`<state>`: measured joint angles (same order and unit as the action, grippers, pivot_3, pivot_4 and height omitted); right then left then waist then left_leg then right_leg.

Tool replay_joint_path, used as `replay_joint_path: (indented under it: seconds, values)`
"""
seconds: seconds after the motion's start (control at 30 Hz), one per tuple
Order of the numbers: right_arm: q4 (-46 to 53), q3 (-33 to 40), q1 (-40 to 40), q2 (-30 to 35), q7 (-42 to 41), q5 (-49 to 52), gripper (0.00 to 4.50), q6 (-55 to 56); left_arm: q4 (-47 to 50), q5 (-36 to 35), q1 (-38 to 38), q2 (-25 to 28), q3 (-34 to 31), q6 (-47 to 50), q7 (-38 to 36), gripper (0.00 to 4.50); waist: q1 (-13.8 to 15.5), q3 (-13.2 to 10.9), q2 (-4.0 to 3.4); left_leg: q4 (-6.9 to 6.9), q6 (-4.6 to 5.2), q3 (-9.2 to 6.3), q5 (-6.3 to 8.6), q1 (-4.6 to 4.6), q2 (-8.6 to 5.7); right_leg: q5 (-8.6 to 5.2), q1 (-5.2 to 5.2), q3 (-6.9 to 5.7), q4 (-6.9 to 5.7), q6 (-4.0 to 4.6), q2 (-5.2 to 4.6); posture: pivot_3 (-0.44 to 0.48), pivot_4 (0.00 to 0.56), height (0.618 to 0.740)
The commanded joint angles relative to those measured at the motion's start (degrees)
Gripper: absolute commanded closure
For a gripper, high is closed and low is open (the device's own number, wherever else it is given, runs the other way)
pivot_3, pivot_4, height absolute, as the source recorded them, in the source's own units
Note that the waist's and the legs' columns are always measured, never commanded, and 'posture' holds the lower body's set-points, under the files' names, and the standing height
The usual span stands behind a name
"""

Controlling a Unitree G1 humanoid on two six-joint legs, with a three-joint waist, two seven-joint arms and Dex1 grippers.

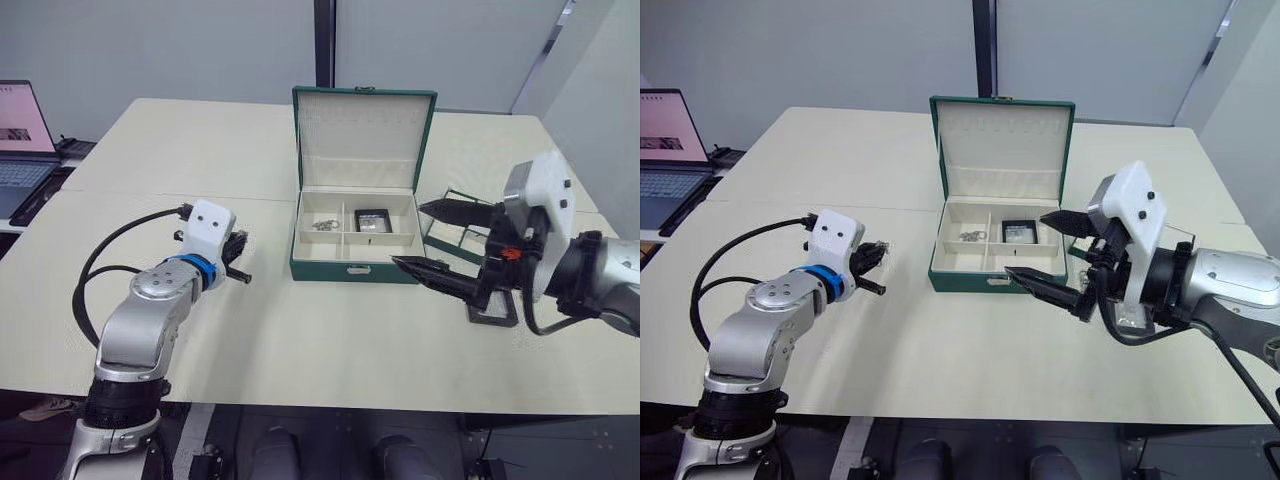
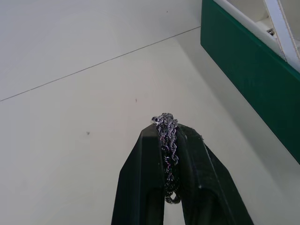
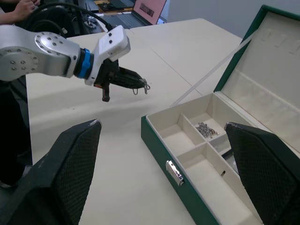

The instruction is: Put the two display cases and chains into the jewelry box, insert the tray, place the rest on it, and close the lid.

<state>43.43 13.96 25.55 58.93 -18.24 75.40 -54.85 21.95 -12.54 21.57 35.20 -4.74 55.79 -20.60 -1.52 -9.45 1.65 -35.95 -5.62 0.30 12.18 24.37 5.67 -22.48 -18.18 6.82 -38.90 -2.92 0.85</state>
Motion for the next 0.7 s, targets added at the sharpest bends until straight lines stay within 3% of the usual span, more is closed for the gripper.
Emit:
replay_joint_path:
  seconds: [0.03,0.3,0.5,0.7]
  values:
    - [-0.2,4.4,-1.8,1.4,-2.6,-0.5,0.0,1.7,7.8,-3.7,2.4,3.7,-2.3,6.6,-3.3,4.4,0.0,0.0,-0.01,0.0,0.0,0.01,0.0,0.0,0.0,0.0,-0.01,0.01,0.0,0.0,-0.01,0.0,0.15,0.74]
    - [-1.3,8.1,-5.5,3.1,-5.7,-3.7,0.0,2.5,13.4,-12.6,10.9,9.6,-1.7,19.3,-9.7,4.4,0.0,-0.1,0.02,-0.01,0.03,-0.04,0.01,0.0,-0.03,0.0,0.0,-0.03,-0.01,0.0,0.01,0.0,0.15,0.74]
    - [-0.3,10.1,-7.9,3.3,-5.5,-4.3,0.0,2.5,12.5,-15.3,17.5,8.0,0.9,22.9,-9.2,4.4,0.0,-0.1,0.05,-0.01,0.01,-0.04,0.0,0.01,-0.05,0.0,0.01,-0.02,0.02,-0.01,0.0,0.0,0.15,0.74]
    - [0.3,11.8,-10.4,3.2,-5.0,-5.2,0.0,2.6,7.6,-13.3,21.6,4.7,6.3,19.2,-7.2,4.4,0.2,-0.1,0.07,-0.03,0.01,-0.05,0.0,0.01,-0.07,0.0,0.03,-0.01,0.02,-0.01,0.0,0.0,0.15,0.74]
